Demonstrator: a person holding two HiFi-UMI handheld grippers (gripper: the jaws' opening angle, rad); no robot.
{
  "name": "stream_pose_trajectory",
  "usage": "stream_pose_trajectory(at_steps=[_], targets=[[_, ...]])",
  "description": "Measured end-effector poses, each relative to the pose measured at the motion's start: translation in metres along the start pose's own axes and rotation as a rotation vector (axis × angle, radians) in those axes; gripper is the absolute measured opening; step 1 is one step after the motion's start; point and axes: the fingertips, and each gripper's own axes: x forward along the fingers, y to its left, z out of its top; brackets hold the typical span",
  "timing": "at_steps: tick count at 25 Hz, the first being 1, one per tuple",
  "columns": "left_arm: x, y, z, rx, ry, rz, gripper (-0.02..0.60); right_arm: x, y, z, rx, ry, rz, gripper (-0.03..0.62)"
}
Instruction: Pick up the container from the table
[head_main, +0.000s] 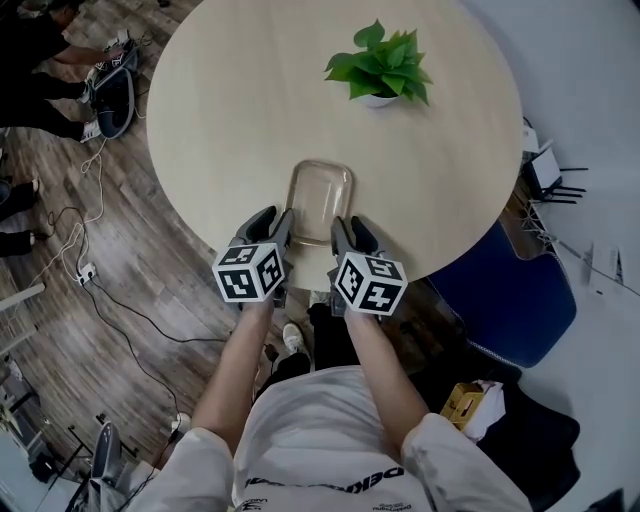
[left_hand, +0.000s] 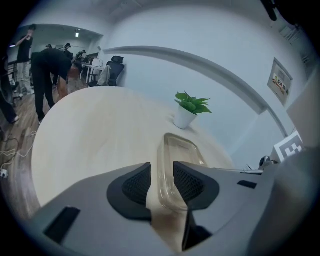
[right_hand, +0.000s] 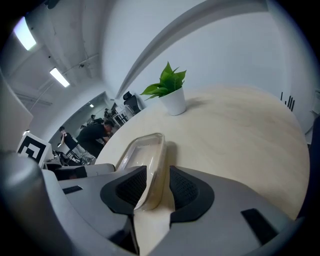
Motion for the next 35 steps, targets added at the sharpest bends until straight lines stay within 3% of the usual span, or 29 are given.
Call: stream_pose_trajectory(at_steps=[6,12,26,35], targets=[[0.005,0.005,0.002,-0.130,-0.018,-0.045,0.141,0.009,-0.001,-0.003,0.052,0.000,0.041,0.153],[0.008,0.003,0.002,-0.270,-0.029,-0.114,0.108,0.012,0.004,-0.003,0.139,-0.007,0.124,0.092],[-0.001,-0.011,0.000,-0.276,-0.026,-0.167,0.078,0.002,-0.001,0.006,0.133,-0.020,0.112,0.075],[-0.049,-0.033,0.013,-0.234,-0.086,-0.189,0.077,-0.041,0.024,0.018,0.067,-0.075,0.138,0.075]])
